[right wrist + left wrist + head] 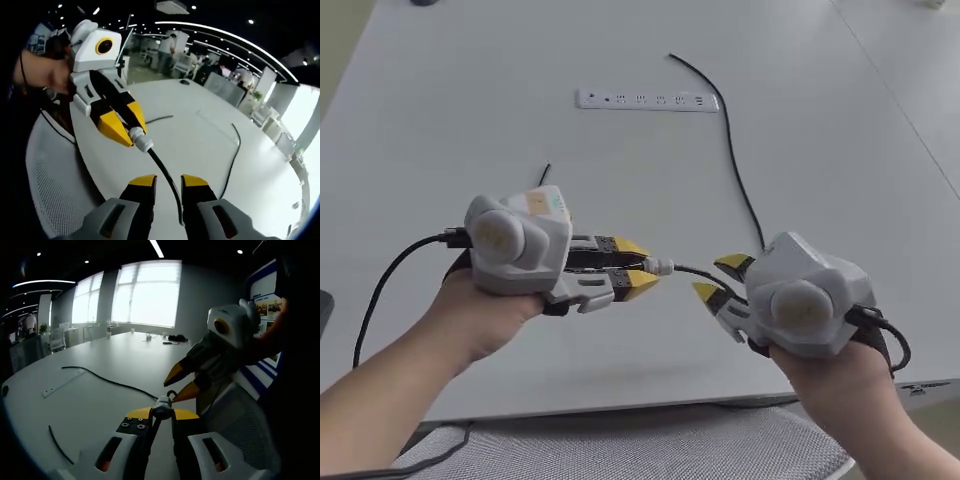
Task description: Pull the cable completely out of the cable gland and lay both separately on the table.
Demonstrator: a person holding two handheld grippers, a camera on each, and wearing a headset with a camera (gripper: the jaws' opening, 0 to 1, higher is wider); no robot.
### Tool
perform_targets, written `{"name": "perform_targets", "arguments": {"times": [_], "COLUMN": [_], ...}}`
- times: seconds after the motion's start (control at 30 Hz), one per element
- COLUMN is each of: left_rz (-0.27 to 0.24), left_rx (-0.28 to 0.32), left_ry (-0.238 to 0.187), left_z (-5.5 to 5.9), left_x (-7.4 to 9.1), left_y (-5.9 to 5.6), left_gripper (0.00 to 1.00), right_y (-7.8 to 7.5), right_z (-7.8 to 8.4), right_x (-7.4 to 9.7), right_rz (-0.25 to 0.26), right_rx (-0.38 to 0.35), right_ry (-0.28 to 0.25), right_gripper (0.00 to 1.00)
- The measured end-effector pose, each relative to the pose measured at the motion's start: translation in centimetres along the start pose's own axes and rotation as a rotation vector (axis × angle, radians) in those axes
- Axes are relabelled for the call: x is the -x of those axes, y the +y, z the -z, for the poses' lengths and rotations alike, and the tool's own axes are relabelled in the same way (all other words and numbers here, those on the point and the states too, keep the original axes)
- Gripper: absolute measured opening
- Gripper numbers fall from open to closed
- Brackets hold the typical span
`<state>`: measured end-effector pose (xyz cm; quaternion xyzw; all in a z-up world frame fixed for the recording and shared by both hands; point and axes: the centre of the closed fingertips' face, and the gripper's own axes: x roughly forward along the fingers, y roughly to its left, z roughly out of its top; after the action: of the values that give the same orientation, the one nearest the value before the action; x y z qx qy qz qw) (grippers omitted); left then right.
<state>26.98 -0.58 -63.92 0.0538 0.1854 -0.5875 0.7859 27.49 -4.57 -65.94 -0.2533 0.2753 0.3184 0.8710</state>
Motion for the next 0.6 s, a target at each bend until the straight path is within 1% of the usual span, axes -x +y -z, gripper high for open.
{"name": "perform_targets", "arguments": {"times": [0.1,0.3,0.47,0.53,0.6], "left_rz": [-0.001,-0.006,-0.007,-0.013,-0.015], "left_rx": [-0.001,-0.001,0.001,0.004,0.004], "left_ry": [0.002,0.006,0.008,0.009,0.011], "left_z": [0.0,0.1,0.2,0.2,0.3], "left_x": [-0.1,-0.2,-0.3,-0.3,-0.3], "left_y": [-0.1,-0.1,-0.3,-0.2,-0.2], "left_gripper": [0.15,0.15,0.15,0.15,0.15], "right_y": [0.3,0.9,1.1,1.3,1.3], "right_z": [-0.4,-1.6,-1.8,-1.7,-1.6], "right_x": [-0.2,-0.5,-0.7,-0.8,-0.8], "right_rz": [-0.003,-0.022,-0.032,-0.043,-0.041], "right_rx": [0.049,0.117,0.147,0.151,0.156], "right_ry": [0.002,-0.013,-0.02,-0.016,-0.015], "right_gripper": [0.14,0.11,0.05,0.03,0.03]}}
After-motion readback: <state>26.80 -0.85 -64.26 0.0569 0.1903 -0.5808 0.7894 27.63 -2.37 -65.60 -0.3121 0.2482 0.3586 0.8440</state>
